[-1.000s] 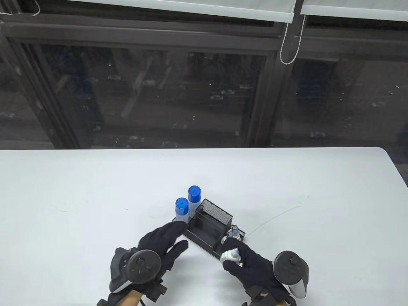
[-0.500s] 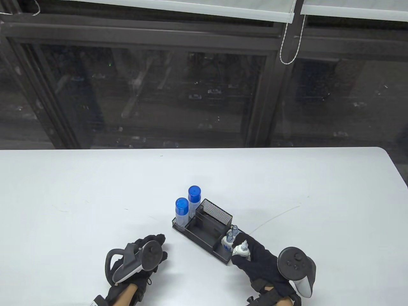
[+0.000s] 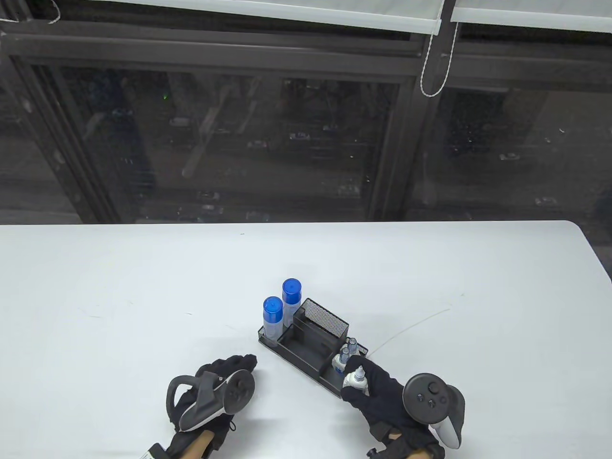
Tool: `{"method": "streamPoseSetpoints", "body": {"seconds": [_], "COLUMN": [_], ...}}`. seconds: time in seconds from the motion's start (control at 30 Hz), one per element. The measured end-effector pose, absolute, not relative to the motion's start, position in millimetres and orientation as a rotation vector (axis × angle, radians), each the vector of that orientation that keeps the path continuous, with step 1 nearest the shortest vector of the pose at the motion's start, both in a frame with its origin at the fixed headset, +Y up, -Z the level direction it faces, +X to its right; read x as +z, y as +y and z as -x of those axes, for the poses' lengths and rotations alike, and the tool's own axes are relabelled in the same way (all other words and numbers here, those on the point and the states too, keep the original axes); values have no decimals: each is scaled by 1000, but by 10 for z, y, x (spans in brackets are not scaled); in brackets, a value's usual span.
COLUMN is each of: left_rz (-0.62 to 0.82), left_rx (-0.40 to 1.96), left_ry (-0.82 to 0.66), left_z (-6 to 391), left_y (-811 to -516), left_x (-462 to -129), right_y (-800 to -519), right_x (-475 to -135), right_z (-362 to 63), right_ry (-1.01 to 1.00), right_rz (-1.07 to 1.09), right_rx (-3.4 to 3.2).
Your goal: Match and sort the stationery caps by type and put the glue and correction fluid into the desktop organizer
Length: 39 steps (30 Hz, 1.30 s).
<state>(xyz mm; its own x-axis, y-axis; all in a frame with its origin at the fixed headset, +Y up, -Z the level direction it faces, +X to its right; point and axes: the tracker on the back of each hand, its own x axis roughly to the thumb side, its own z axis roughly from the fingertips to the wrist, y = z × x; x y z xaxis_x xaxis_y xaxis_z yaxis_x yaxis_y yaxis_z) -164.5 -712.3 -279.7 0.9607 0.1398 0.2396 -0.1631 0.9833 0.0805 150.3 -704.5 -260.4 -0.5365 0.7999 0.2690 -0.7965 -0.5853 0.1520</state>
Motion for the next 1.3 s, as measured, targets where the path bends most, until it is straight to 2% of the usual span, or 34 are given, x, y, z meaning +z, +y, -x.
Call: {"method": "streamPoseSetpoints", "body": {"seconds": [0.17,0.33,0.7,1.07,1.3], "left_rz": [-265,-349,-369,-337,-389], "left_rx": [504,565,406,381,443], "left_ry": [-421,-566,-620,-640,-644], "left_z": [1336,966,647,587,548], "left_y": [-6380,-6037,-6168,-6238,-6259], "left_x": [-2555,-2356,-2327,-2383,-2342], "right_y": [-7054,-7029,-7025,-7028,-6992], "right_x": [-2584,-2539,-2523,-2524,-2506], "right_z": [-1454,-1403,-1369,-1348,-1384], "right_ry": [17,12,25,14,-31], "right_rz": [-421,-469,-489,-491,-479], "right_rx": [2170,2184,2162,2138,2075]}}
